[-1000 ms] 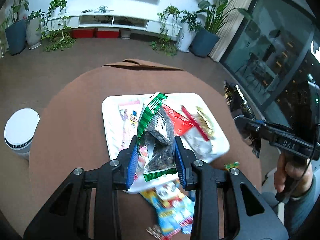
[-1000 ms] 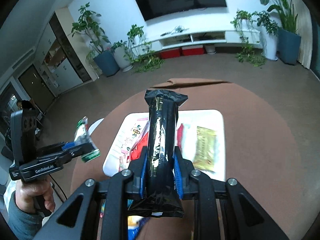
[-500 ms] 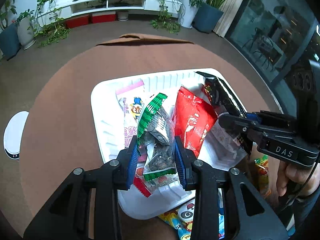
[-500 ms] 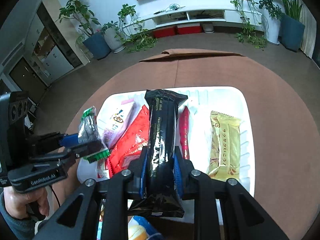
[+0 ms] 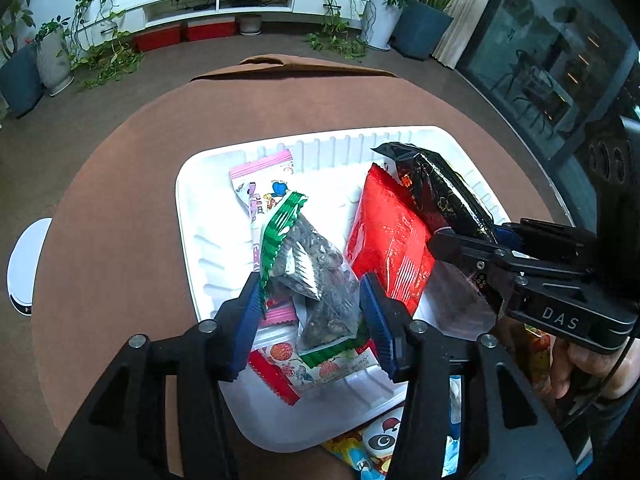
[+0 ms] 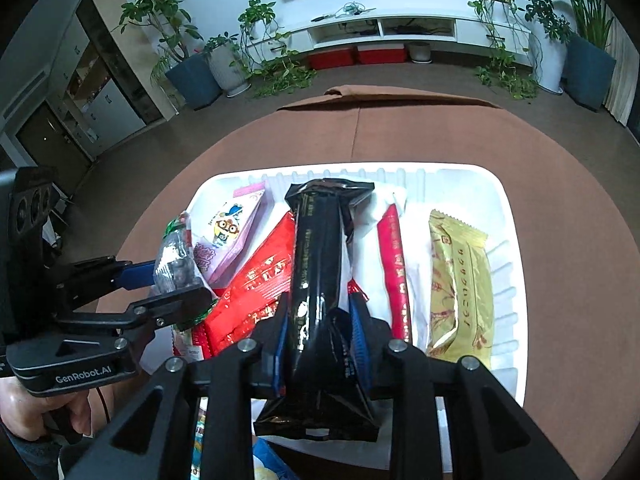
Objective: Organize snacks
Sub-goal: 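Carry both bags into the white tray and open both tools, then withdraw both tools from the tray toward the remaining snacks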
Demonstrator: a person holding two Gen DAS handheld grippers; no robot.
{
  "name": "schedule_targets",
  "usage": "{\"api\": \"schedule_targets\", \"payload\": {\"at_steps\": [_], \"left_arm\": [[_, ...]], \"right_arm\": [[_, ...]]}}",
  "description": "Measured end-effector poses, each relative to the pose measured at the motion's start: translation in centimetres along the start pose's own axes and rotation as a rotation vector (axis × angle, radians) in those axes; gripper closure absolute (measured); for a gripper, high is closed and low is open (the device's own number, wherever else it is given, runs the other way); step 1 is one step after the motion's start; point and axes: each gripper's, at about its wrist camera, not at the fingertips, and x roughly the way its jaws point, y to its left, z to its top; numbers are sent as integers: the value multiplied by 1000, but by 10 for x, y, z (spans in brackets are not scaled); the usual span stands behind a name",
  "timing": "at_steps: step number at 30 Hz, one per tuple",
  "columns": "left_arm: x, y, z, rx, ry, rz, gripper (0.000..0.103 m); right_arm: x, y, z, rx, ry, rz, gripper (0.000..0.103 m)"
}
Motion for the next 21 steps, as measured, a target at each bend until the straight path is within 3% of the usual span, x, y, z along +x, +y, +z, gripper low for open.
{"api": "schedule_targets", "payload": {"at_steps": [7, 12, 21], "left_arm": [[-5, 2, 0, -2, -12, 3, 42], [-15, 4, -6, -9, -21, 5, 40], [-24, 1, -15, -24, -42, 15, 37]], "right_arm": [[-3, -4, -1, 12, -10, -7, 63], [-8, -3, -3, 13, -23, -11, 53], [-12, -3, -6, 11, -28, -12, 52]]}}
